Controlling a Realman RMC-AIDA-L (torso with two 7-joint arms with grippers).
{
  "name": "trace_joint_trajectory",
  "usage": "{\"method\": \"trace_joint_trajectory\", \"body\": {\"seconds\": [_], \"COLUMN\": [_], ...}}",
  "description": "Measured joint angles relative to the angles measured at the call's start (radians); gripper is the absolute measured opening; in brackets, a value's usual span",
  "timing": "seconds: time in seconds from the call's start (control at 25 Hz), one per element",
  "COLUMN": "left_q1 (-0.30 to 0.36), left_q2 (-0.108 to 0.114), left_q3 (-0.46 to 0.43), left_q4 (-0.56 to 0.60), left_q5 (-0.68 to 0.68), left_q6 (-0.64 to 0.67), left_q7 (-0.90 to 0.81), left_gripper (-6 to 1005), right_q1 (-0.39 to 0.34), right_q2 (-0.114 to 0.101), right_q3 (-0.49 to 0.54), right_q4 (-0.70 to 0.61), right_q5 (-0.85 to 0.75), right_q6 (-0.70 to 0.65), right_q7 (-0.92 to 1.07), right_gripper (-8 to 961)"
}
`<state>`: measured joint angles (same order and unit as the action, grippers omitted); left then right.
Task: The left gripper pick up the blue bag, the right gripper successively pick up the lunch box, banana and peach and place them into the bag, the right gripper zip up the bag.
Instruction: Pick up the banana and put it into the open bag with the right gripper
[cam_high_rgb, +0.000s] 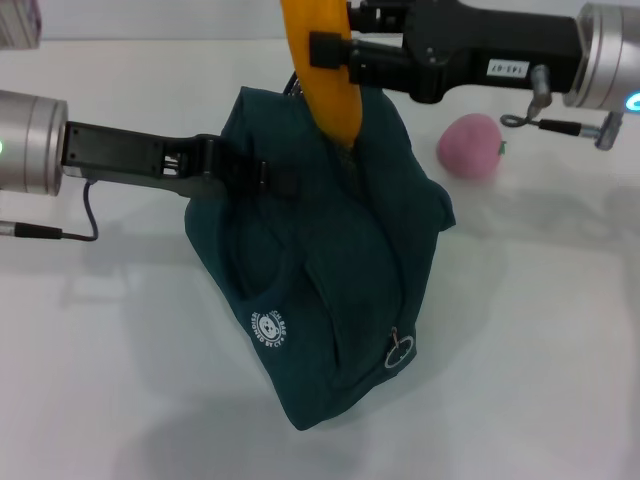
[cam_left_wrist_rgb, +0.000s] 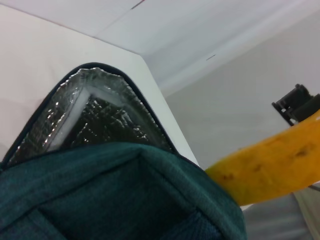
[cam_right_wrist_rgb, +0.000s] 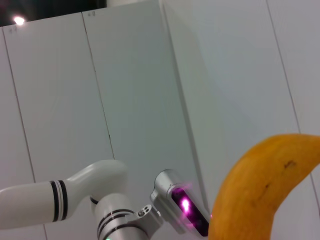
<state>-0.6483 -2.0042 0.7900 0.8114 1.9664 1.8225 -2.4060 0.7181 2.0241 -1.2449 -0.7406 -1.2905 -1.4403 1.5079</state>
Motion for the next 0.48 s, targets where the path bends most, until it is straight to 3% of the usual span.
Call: {"method": "trace_joint_trajectory", "body": {"seconds": [0.48], "left_q1": [0.023], "left_q2": [0.009], "left_q3": [-0.026], "left_q4": [0.0], "left_q5": [0.005], "left_q6": [-0.023], "left_q7": [0.001], "left_gripper": [56], "right_q1": [-0.002], "right_q2": [0.001], "right_q3": [-0.034], "right_q4": [0.145], "right_q5": [0.016], "right_q6": [0.017], "right_q7": [-0.092], "right_gripper": [456]}}
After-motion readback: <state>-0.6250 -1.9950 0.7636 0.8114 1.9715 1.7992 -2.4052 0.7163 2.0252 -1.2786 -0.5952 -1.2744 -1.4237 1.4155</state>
